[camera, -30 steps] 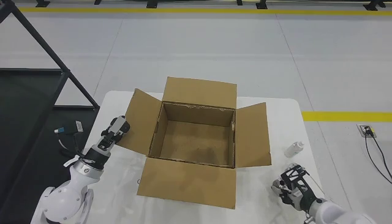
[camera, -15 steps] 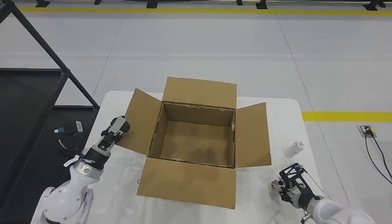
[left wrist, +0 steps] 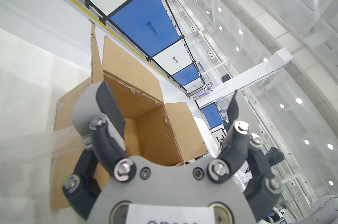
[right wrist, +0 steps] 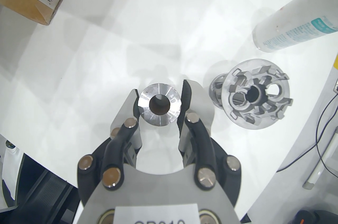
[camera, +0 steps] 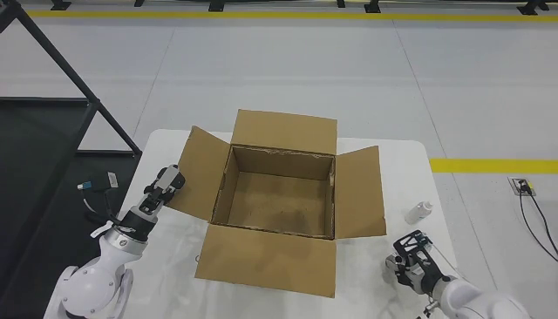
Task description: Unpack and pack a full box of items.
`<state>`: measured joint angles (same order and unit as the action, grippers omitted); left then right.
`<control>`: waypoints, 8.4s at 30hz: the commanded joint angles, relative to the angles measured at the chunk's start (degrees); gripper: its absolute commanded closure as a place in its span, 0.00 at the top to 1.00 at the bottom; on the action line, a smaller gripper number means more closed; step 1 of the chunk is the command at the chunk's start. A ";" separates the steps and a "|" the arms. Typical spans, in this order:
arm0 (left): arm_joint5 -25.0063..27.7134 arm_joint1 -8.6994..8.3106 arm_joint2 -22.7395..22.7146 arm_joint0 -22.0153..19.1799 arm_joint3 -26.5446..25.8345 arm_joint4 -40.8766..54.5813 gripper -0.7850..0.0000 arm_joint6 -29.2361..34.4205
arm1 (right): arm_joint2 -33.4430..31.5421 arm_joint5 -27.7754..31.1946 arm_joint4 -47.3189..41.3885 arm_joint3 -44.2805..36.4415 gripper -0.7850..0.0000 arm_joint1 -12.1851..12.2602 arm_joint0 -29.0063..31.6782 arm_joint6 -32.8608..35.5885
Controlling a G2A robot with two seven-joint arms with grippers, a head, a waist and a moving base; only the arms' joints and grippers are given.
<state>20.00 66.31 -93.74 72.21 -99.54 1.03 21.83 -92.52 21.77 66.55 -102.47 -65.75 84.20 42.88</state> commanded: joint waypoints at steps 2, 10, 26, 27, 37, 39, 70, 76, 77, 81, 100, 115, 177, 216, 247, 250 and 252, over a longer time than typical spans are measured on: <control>0.00 0.00 0.00 0.00 0.00 0.00 1.00 0.00 | -0.13 -0.30 -0.34 -0.24 0.19 0.08 -0.09 -0.67; 0.00 0.00 0.00 0.00 0.00 0.00 1.00 0.00 | -2.13 -1.52 0.60 -8.60 0.00 0.42 3.60 -3.10; 0.00 0.00 0.00 0.00 0.00 0.00 1.00 0.00 | -3.15 -5.45 3.05 -19.33 0.00 0.48 7.43 -4.44; 0.00 0.00 0.00 0.00 0.00 0.00 1.00 0.00 | -3.15 -5.45 3.05 -19.33 0.00 0.48 7.43 -4.44; -0.20 0.01 0.03 0.13 -0.20 -0.04 1.00 -0.25 | -1.33 -5.82 3.86 -19.07 0.00 0.47 5.73 -5.20; -0.55 0.03 0.13 0.38 -0.94 -0.08 1.00 -0.63 | -0.97 -6.93 3.74 -20.12 0.00 0.43 4.84 -4.82; 4.68 -0.31 -10.67 8.40 -2.58 7.77 1.00 -5.92 | 18.42 -20.44 -0.47 -24.02 0.00 -1.46 -18.29 4.57; 6.56 -0.19 -12.09 10.93 -2.74 9.39 1.00 -6.78 | 29.58 -23.39 1.26 -15.29 0.00 -3.34 -29.77 8.25; 6.70 -0.17 -12.31 11.27 -2.79 9.53 1.00 -6.86 | 31.43 -23.92 1.22 -13.43 0.00 -3.77 -31.71 8.68; 7.19 -0.11 -12.77 12.16 -3.00 9.93 1.00 -7.00 | 39.09 -26.20 1.57 -5.83 0.00 -5.81 -38.96 9.70; 7.21 -0.11 -12.79 12.21 -3.02 9.94 1.00 -7.00 | 56.19 -33.65 -4.13 16.55 0.00 -15.34 -57.45 9.98; 7.21 -0.11 -12.79 12.21 -3.02 9.94 1.00 -7.00 | 56.48 -32.82 -5.97 22.70 0.00 -16.64 -57.38 8.42; 7.21 -0.11 -12.79 12.21 -3.02 9.94 1.00 -7.00 | 60.52 -28.26 -15.60 74.20 1.00 -36.47 -68.75 -15.80; 7.21 -0.11 -12.79 12.21 -3.02 9.94 1.00 -7.00 | 19.03 -39.57 23.10 -25.31 1.00 -17.37 -4.07 -6.39; 7.21 -0.11 -12.79 12.21 -3.02 9.94 1.00 -7.00 | 1.91 -48.91 3.10 0.25 1.00 -17.56 -0.87 -14.29; 7.21 -0.11 -12.79 12.21 -3.02 9.94 1.00 -7.00 | 1.87 -48.73 2.42 1.76 1.00 -17.57 -1.96 -14.55; 7.21 -0.11 -12.79 12.21 -3.02 9.94 1.00 -7.00 | 1.74 -48.86 2.18 2.38 1.00 -17.57 -2.38 -14.86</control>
<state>27.22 66.20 -106.53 84.43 -102.57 10.97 14.82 -90.72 -27.02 68.84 -100.35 -83.33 82.00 28.17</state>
